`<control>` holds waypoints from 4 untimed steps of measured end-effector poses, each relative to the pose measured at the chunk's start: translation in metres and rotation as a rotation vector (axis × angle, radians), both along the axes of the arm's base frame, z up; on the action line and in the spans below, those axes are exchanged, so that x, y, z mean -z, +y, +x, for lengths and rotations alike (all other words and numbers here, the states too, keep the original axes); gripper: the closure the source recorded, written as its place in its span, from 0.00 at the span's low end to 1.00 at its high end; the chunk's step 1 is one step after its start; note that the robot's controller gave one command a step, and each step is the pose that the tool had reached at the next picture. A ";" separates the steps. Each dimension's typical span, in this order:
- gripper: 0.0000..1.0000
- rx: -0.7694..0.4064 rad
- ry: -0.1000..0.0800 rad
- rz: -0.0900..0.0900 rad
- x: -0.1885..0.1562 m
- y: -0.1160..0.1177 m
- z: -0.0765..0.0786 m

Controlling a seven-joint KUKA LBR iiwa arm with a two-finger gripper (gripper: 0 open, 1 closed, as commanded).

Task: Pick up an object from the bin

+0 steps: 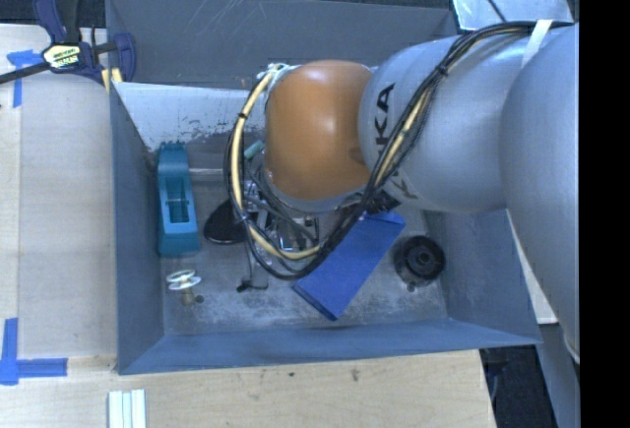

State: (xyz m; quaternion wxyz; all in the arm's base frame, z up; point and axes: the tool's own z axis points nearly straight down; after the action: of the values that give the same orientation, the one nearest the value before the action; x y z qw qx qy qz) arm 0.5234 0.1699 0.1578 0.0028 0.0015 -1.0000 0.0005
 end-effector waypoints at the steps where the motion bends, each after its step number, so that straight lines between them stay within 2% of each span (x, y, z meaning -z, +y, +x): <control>1: 0.00 0.003 -0.008 0.002 -0.005 -0.001 0.002; 3: 0.00 0.134 -0.009 0.003 0.022 -0.010 0.015; 4: 0.00 0.092 -0.006 0.000 -0.011 0.014 0.038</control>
Offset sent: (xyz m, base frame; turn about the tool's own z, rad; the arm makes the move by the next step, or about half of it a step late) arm 0.0201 -0.0150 -0.0453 0.2247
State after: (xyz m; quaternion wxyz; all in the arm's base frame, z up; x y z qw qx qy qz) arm 0.5610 0.1837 0.1692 0.0001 -0.0446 -0.9990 0.0004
